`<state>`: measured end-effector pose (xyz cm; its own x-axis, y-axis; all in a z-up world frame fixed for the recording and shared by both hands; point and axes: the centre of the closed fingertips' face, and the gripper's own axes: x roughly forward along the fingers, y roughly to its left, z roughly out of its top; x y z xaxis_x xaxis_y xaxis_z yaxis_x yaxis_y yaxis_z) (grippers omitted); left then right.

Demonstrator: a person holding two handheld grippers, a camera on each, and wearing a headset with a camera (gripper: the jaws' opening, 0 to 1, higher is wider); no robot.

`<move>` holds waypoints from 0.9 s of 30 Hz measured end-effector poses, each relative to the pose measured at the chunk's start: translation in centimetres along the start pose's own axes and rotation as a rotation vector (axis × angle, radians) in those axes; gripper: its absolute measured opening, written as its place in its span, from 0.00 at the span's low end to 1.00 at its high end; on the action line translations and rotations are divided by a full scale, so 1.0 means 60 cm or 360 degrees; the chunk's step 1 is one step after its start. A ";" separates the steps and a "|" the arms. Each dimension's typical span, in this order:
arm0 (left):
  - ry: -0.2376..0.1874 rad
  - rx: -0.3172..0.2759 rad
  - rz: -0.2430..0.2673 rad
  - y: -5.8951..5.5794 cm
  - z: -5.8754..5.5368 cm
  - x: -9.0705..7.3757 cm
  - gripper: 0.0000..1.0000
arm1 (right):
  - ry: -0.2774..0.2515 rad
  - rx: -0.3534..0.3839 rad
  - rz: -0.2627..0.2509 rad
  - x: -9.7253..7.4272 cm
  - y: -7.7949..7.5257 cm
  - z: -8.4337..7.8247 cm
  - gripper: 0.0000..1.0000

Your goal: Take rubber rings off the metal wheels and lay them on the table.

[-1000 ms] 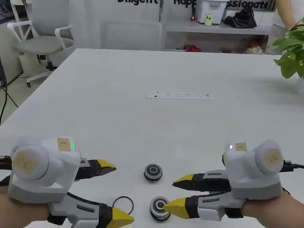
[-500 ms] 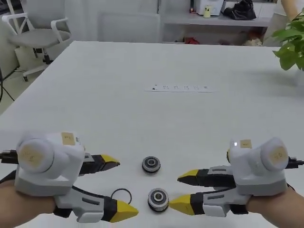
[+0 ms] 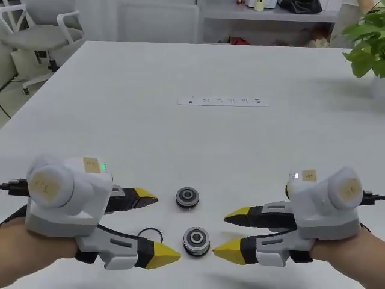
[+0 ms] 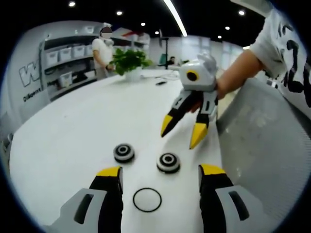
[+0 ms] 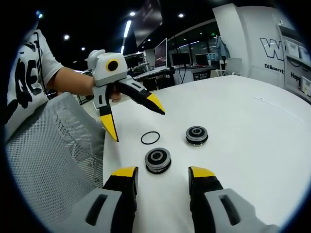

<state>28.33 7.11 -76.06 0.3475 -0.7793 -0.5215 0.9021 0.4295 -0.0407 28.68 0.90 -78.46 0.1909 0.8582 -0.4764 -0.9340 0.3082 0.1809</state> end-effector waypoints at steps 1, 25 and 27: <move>0.0003 0.0002 -0.0006 -0.001 0.000 0.003 0.63 | 0.0006 -0.0009 0.0003 0.001 0.000 -0.001 0.38; 0.0063 0.0071 -0.0102 -0.007 -0.001 0.057 0.40 | 0.0068 -0.0060 0.0091 0.033 0.001 -0.018 0.25; 0.0072 0.0080 -0.0104 -0.007 -0.002 0.060 0.37 | 0.0082 -0.0069 0.0097 0.036 0.002 -0.020 0.23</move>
<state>29.20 4.18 -78.06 0.2768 -0.7831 -0.5569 0.9345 0.3544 -0.0338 28.61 2.27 -80.51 0.1185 0.8523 -0.5095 -0.9558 0.2370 0.1741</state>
